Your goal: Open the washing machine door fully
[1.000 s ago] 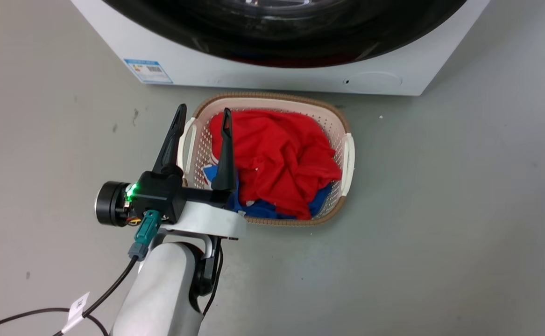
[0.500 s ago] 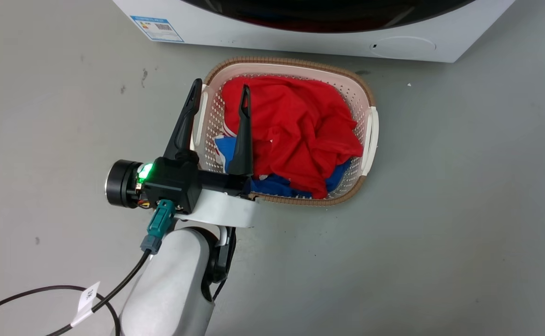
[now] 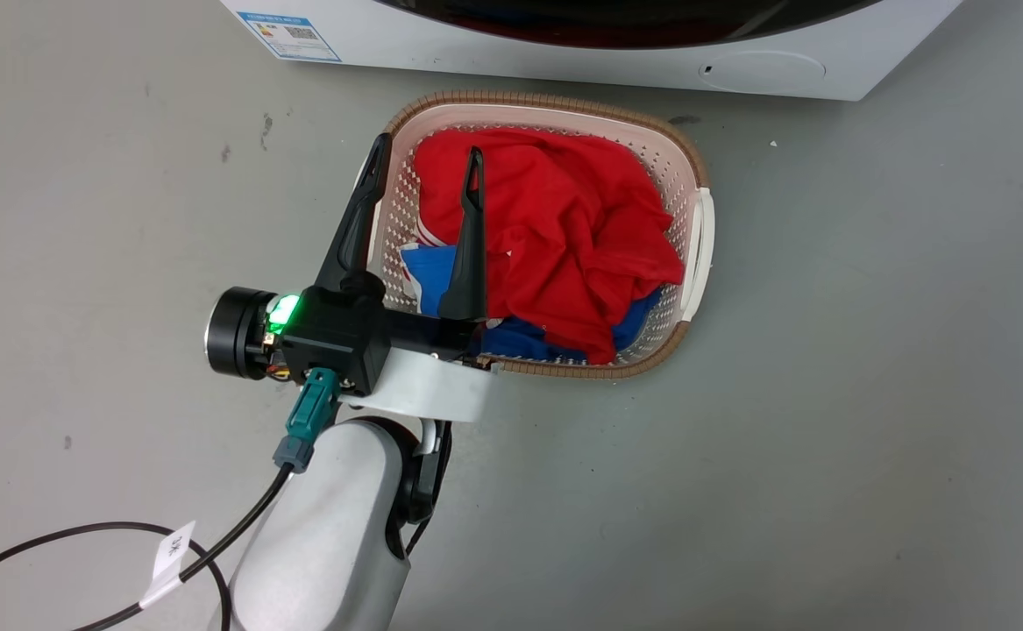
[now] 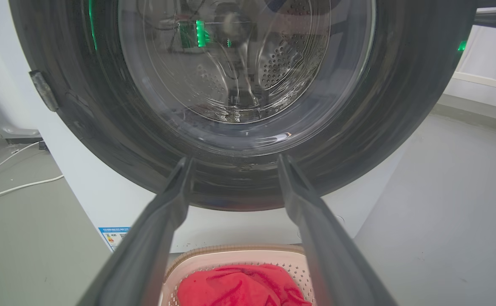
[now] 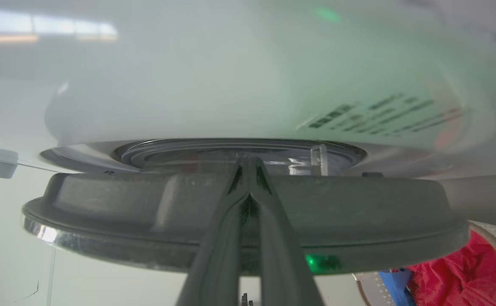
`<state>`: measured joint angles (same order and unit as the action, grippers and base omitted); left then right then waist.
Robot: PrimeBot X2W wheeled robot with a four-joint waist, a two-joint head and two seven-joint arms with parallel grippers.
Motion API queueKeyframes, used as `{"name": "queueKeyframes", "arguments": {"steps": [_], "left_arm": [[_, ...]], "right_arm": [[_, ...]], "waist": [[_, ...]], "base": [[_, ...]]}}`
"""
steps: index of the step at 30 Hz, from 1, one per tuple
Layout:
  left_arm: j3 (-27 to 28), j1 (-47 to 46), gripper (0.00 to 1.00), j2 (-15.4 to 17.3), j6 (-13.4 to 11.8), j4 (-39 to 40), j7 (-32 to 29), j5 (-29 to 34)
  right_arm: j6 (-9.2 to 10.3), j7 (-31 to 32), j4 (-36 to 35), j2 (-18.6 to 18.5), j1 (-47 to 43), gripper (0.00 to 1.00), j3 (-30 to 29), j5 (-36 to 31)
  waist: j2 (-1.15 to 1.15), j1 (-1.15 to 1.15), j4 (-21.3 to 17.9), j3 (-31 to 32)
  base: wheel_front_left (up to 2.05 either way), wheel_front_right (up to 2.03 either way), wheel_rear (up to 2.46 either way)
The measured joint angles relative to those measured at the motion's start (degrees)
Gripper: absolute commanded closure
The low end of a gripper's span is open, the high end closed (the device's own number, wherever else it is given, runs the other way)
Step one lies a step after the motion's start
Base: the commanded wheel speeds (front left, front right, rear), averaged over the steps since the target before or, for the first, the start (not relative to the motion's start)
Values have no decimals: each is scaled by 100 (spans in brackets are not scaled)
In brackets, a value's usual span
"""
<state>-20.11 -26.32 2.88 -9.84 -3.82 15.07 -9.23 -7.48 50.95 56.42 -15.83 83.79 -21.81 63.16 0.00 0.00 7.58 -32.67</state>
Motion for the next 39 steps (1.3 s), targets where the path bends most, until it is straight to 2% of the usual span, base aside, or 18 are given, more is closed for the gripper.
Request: {"name": "queueKeyframes", "arguments": {"steps": [9, 20, 29, 39], "left_arm": [[-35, -20, 0, 0, -25, -19, 0, -12], [-33, 138, 0, -1, -25, -80, 0, -108], [5, 410, 0, -1, 38, -155, 0, -147], [207, 949, 0, 0, 260, -331, 0, -54]], "right_arm": [[0, 555, -68, 41, -53, 100, -70, -107], [0, 1376, -399, 215, -692, 100, -155, -174], [0, 2038, -904, 546, -1364, 100, -288, -266], [-1, 2835, -1918, 1128, -2607, 100, -495, -296]], "waist": [[0, 0, 1, 76], [0, 0, 44, 464], [0, 0, 122, 842], [0, -1, 149, 1466]], "base": [[0, 0, 0], [0, 0, 0], [0, 0, 0], [0, 0, 0]]}}
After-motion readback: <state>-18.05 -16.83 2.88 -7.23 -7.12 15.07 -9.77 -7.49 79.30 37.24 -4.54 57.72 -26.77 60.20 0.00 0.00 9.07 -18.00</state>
